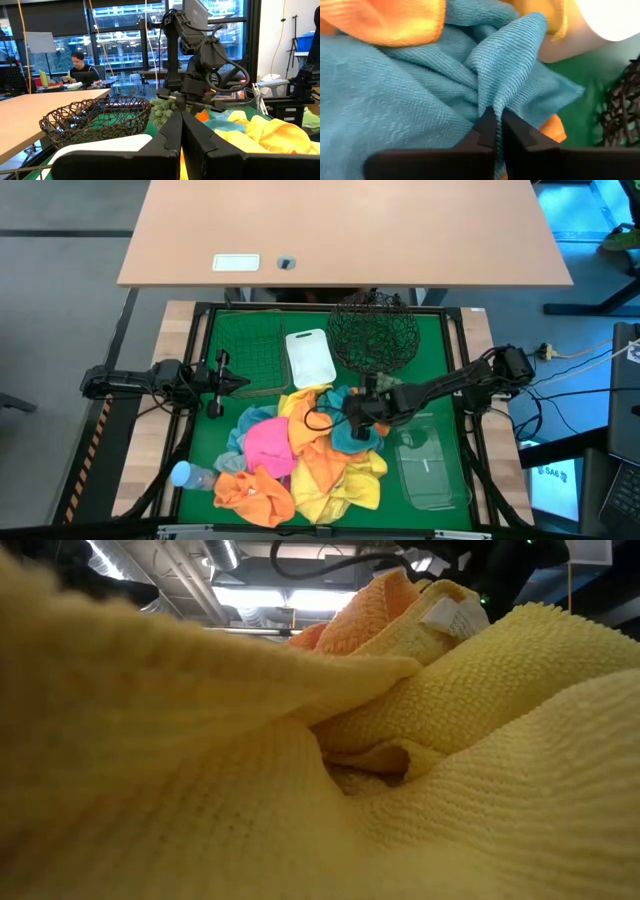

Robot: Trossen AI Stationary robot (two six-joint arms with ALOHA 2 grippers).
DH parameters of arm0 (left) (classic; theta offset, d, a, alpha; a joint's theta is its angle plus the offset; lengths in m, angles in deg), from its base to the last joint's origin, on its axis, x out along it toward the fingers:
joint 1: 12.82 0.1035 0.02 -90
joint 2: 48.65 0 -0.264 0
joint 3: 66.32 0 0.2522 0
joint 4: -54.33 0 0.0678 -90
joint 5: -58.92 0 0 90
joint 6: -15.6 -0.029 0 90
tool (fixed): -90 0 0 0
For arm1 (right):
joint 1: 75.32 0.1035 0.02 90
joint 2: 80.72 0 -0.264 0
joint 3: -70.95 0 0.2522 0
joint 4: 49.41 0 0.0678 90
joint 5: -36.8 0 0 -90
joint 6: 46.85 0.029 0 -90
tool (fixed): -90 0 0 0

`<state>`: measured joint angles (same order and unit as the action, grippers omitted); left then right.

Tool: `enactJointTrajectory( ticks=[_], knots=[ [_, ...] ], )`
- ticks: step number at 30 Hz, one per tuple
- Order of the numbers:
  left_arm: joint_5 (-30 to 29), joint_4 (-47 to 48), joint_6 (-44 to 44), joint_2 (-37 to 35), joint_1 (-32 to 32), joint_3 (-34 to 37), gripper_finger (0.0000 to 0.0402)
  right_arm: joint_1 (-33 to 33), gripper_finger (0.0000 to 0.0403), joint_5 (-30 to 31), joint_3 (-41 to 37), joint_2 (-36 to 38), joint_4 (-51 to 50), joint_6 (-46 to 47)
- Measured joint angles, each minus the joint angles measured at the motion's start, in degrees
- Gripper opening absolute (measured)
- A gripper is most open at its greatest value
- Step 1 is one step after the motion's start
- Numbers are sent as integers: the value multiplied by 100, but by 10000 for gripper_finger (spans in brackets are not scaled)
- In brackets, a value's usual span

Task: Sort microfiber towel by color & place in baskets
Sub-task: Put the blue microfiber towel into the black basket

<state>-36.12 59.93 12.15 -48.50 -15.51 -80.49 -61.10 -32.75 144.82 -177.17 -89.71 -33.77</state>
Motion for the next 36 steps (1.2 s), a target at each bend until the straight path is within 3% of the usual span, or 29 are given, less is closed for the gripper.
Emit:
enactJointTrajectory(
  ticks=[4, 8, 22, 36],
  knots=[
    [0, 2, 0, 1, 1, 0, 0, 0, 12, -126, 81, 18, 94, -6],
    [0, -2, 2, -1, 1, 0, 0, 0, 6, -221, 633, 20, -274, -303],
    [26, -2, 38, -1, 0, 0, 0, -90, 2, 314, 4308, 24, -3250, -1829],
    [24, -2, 42, -1, -1, 0, 0, -1452, 1, 770, 7078, 29, -5049, -2466]
  ],
)
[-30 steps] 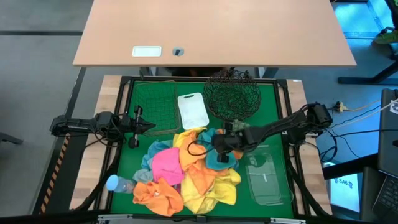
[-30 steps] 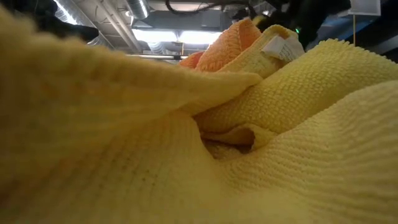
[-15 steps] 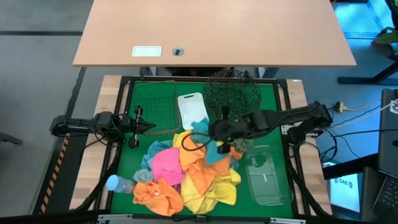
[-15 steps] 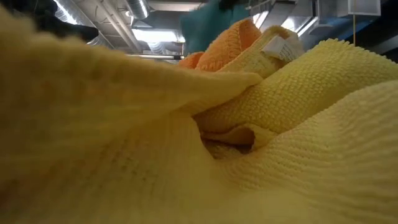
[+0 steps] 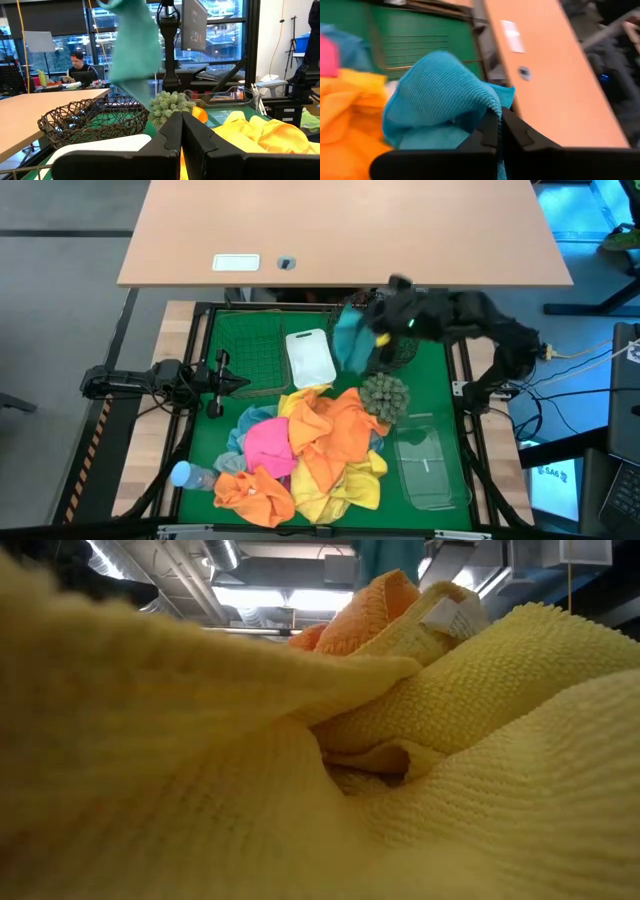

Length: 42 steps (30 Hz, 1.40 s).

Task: Sort microfiber towel by color & place in baskets
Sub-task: Put the blue microfiber towel into the black basket

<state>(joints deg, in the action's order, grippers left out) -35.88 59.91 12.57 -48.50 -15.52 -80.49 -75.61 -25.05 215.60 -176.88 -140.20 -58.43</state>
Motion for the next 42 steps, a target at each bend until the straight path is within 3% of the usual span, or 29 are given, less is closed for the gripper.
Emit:
enactJointTrajectory(
  ticks=[4, 9, 17, 20, 32, 38, 42],
  knots=[
    [0, -2, 2, 1, 1, 0, 0, -571, 1, 189, 412, 0, -218, -305],
    [0, -137, 4, 1, 2, 0, 0, -1390, 1, 107, 332, 107, -427, -476],
    [-2, -1005, 0, 1, 0, 0, 0, -2541, 1, -1741, -166, 65, -701, -235],
    [-2, -1033, 0, 0, 0, 0, 0, -2681, 1, -1973, -762, 65, -604, -223],
    [-2, -1625, 2, 2, 0, 0, 0, -2721, 4, -1975, -3426, 55, 274, -225],
    [-2, -1689, 2, 3, 0, 0, 0, -2708, 44, -1661, -3882, 55, 399, -215],
    [-2, -1862, 156, 34, 0, 0, 5, -2710, 97, -1466, -3912, 55, 426, -167]
  ],
)
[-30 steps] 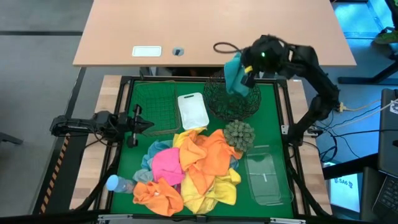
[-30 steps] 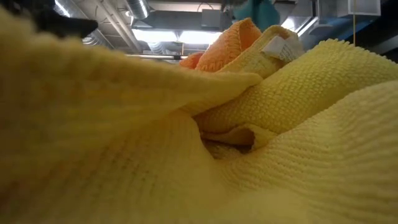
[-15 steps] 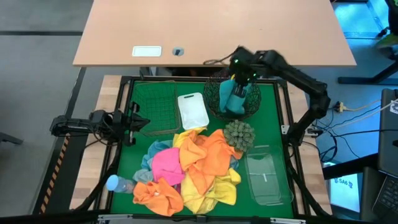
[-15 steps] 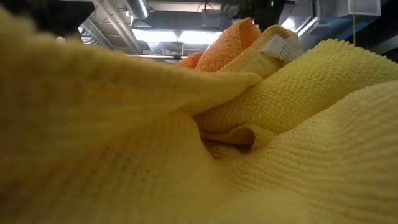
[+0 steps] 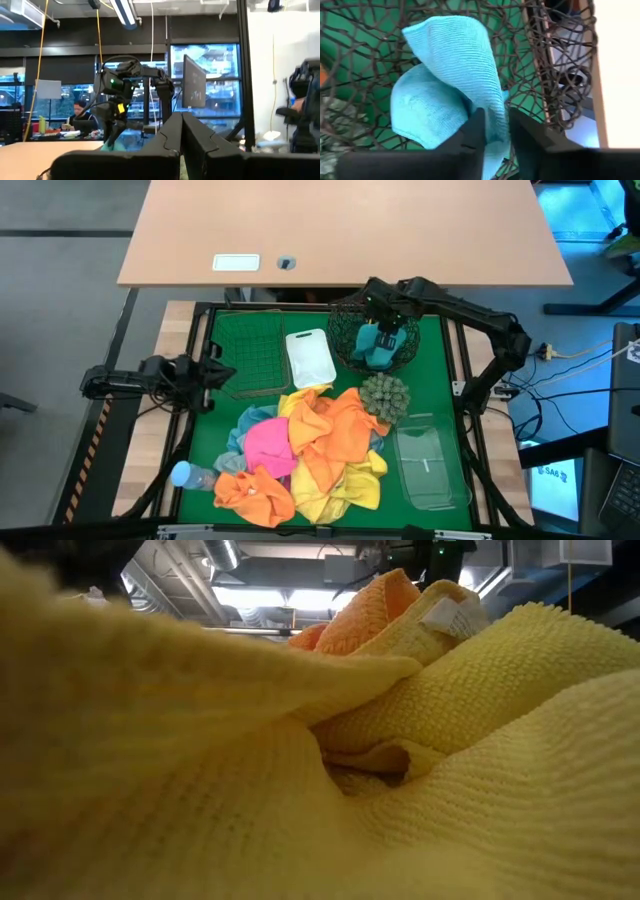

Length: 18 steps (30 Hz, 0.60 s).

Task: Sort microfiber towel by color & place in baskets
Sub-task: Put the blue microfiber towel into the black basket, then put the orange microfiber towel into the gold wire basket

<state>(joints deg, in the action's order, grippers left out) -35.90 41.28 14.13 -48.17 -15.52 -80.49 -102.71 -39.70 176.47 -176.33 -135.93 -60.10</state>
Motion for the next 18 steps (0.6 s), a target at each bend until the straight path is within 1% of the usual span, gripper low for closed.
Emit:
enactJointTrajectory(
  ticks=[5, 9, 11, 14, 18],
  knots=[
    [-16, -46, 178, 28, 0, 0, 42, 0, 174, 200, 0, 0, 123, -5],
    [-170, -162, 540, 29, 0, -4, 85, 0, 217, 237, 0, 0, 243, -5],
    [-192, -166, 667, 43, 0, -79, 107, 2, 232, 333, 1, 0, 269, -7],
    [-195, -173, 718, 255, 0, -316, 135, 0, 247, 509, 0, 0, 268, -11],
    [-195, -172, 482, 971, 0, -856, 157, 0, 257, 542, 2, 0, 266, -9]
  ],
)
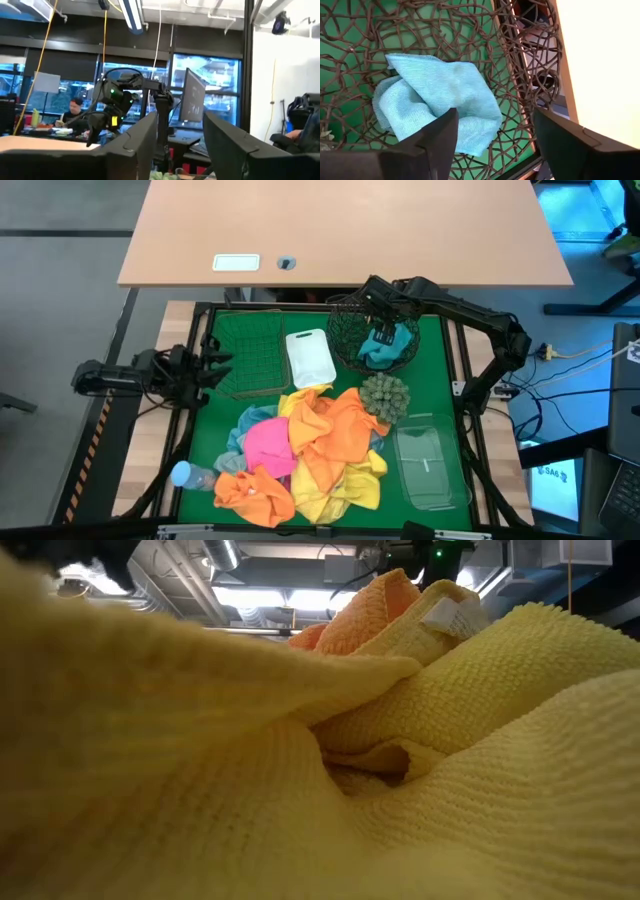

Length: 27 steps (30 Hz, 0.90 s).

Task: Sort microfiber towel by color & place in baskets
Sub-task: Put the orange microfiber towel into the gold wire basket

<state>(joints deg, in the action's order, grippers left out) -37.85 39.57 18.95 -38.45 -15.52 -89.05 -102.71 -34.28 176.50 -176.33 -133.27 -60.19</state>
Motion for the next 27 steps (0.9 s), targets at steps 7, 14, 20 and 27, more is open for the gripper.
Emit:
enactJointTrajectory(
  ticks=[7, 14, 20, 27],
  knots=[
    [64, 130, -240, 1944, 0, -1182, 159, 0, 254, -1, -2, 1, -1, -1],
    [216, 1318, -49, 3849, -11, -2500, 148, 0, 253, -2, 0, 2, 1, 0],
    [250, 2045, 140, 5227, -11, -3437, 144, 0, 253, -2, 0, 2, 21, 0],
    [791, 2077, 264, 6511, -76, -3932, 144, 0, 253, -4, 0, 2, 27, 0]
  ],
)
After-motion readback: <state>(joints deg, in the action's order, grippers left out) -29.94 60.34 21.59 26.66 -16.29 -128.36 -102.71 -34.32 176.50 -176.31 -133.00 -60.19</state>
